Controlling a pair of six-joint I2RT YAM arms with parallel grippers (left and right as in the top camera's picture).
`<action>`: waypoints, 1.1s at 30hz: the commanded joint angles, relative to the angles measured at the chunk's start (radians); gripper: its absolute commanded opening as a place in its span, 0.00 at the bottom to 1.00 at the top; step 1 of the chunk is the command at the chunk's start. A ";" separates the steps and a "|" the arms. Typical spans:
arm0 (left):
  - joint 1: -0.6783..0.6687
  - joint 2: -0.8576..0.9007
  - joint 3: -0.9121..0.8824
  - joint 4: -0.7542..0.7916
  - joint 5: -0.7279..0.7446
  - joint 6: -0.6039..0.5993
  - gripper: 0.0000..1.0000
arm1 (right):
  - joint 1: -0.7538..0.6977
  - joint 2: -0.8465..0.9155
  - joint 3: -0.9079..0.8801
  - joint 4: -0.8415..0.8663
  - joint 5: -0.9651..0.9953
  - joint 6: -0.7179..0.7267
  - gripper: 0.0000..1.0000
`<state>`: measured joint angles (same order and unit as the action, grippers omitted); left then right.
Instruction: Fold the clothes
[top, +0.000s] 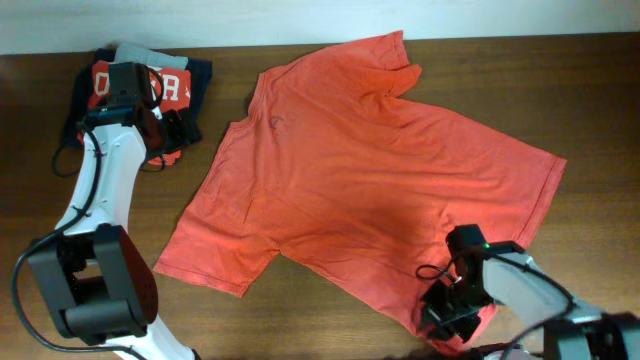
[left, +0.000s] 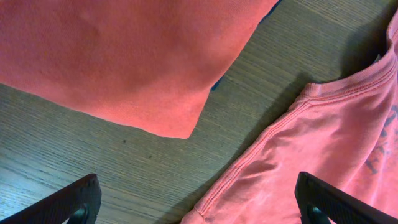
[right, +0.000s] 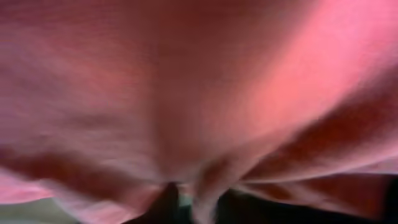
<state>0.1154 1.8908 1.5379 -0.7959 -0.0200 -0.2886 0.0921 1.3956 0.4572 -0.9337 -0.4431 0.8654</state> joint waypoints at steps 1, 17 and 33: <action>0.004 0.008 0.000 0.001 0.009 -0.010 0.99 | -0.003 0.048 -0.005 0.055 0.092 -0.051 0.08; 0.080 0.007 0.013 -0.260 0.241 0.020 0.99 | -0.002 0.047 0.118 -0.042 0.171 -0.172 0.05; 0.081 0.007 0.002 -0.527 0.043 0.096 0.84 | -0.002 0.047 0.118 0.034 0.170 -0.218 0.08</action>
<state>0.1959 1.8908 1.5383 -1.3212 0.1078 -0.2123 0.0921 1.4376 0.5613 -0.9352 -0.3035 0.6704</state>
